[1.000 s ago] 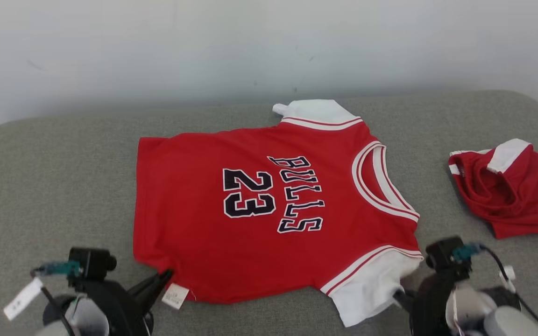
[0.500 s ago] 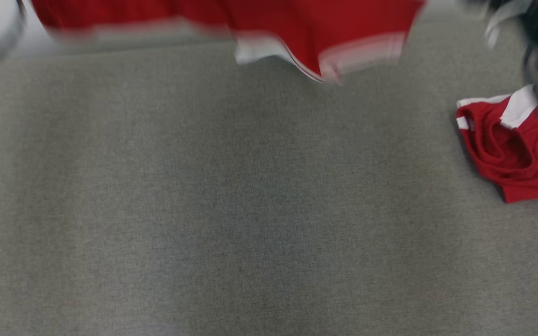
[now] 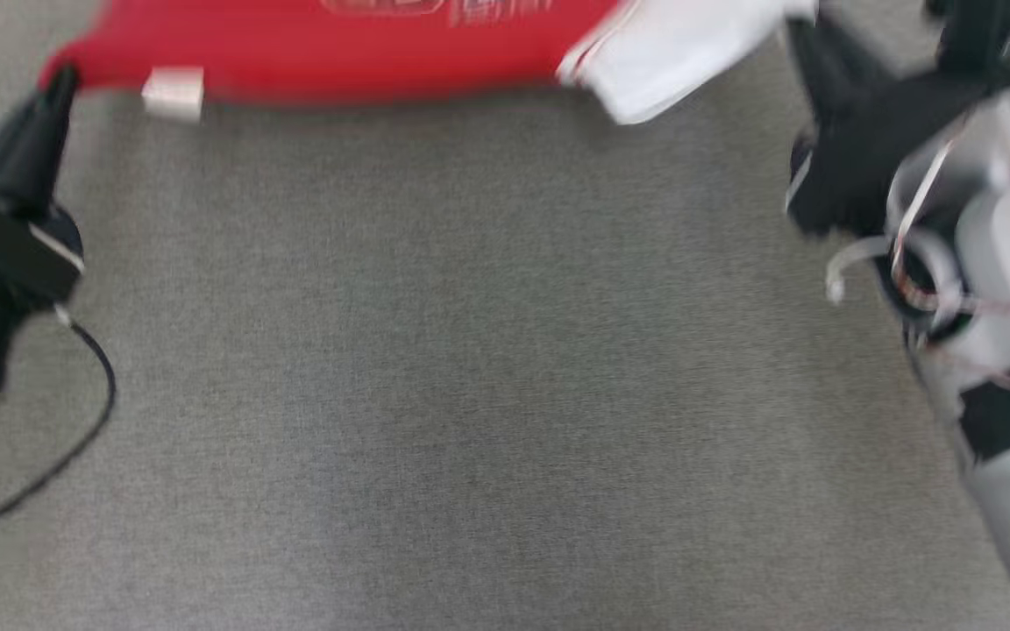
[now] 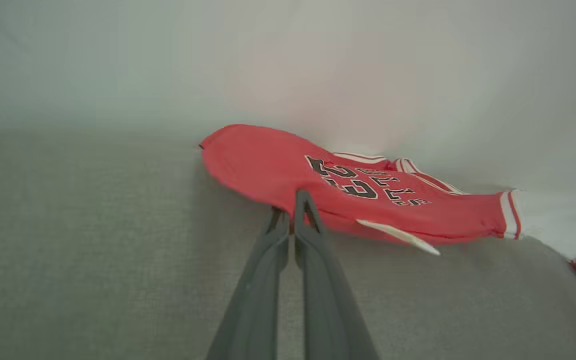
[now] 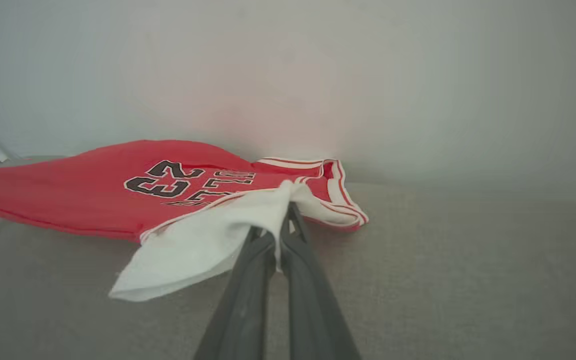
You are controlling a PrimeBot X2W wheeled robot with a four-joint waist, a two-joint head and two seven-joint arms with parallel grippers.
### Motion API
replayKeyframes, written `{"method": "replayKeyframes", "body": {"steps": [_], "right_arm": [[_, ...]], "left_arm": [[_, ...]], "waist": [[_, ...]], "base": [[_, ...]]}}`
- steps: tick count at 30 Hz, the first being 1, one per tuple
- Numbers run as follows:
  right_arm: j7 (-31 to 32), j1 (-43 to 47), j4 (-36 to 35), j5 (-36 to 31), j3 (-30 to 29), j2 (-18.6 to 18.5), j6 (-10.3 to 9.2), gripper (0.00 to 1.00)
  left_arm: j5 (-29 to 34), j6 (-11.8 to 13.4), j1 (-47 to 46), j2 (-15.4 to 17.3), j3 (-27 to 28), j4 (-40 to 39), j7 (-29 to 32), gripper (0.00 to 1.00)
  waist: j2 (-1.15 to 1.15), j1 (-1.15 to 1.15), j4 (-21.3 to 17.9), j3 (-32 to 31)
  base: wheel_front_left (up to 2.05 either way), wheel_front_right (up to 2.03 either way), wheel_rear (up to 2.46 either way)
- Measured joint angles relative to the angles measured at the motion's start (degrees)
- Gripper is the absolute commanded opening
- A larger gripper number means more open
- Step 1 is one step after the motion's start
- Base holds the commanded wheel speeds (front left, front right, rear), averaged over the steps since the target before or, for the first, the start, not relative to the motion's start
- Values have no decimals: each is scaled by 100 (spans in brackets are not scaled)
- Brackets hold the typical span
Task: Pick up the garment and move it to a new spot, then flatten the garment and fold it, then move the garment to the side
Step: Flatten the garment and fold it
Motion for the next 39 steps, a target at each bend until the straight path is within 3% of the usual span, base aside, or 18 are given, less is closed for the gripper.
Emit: {"method": "replayKeyframes", "body": {"steps": [5,10,20,32,39], "right_arm": [[-614,987,372,138,-73,23,129,0],[-1016,1429,580,257,-73,124,277,0],[-1293,2609,750,277,37,19,375,0],[-1266,4365,612,416,34,-113,327,0],[-1206,5238,281,536,27,-116,204,0]], "left_arm": [[74,0,494,-236,-279,280,-402,0],[100,-1,655,-218,-468,422,-683,0],[275,-1,1538,-439,-821,750,-1111,0],[302,31,2861,-622,-1121,1042,-1288,0],[425,318,3444,-646,-1324,977,-1313,0]], "waist": [[0,0,93,77],[-1,-1,99,-156],[-1,-2,24,-924],[-2,-3,24,-1928],[-2,-3,31,-2503]], "base": [[0,0,0],[0,0,0],[0,0,0],[0,0,0],[0,0,0]]}}
